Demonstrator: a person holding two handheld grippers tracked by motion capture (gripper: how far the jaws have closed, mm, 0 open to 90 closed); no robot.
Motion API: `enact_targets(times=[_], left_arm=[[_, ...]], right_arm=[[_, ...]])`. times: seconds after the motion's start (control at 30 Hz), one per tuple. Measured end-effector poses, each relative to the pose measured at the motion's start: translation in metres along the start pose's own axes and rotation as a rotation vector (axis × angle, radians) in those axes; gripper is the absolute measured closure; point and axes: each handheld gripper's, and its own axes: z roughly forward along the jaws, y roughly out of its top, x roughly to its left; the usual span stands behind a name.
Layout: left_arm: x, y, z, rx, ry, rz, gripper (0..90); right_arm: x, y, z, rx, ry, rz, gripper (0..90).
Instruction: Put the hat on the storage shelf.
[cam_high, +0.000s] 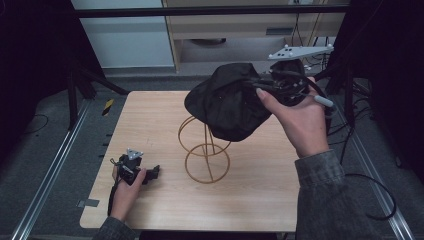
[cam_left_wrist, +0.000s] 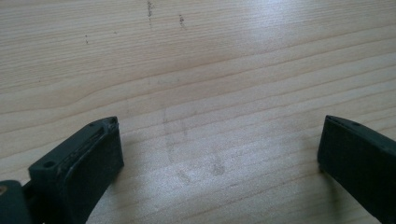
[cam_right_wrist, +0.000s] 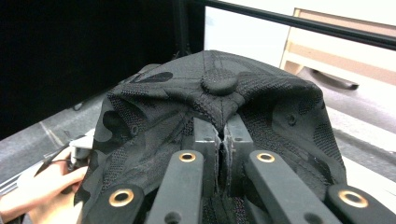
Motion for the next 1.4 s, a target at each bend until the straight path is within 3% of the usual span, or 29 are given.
enact_targets(times=[0.3,0.63,1.4], left_arm=[[0.0,0.0,0.0,0.001,-0.002,0.002,0.0],[0.0,0.0,0.0,0.0,-0.002,0.002,0.0],[0.0,0.0,0.0,0.001,-0.003,0.004,0.0]], right_arm=[[0.015,0.003,0.033,0.034,0.048,-0.008,86.8],[0.021,-0.005,0.057,0.078,0.072,-0.009,86.8],[0.029,-0.029,0.069,0.175,0.09,-0.006,86.7]])
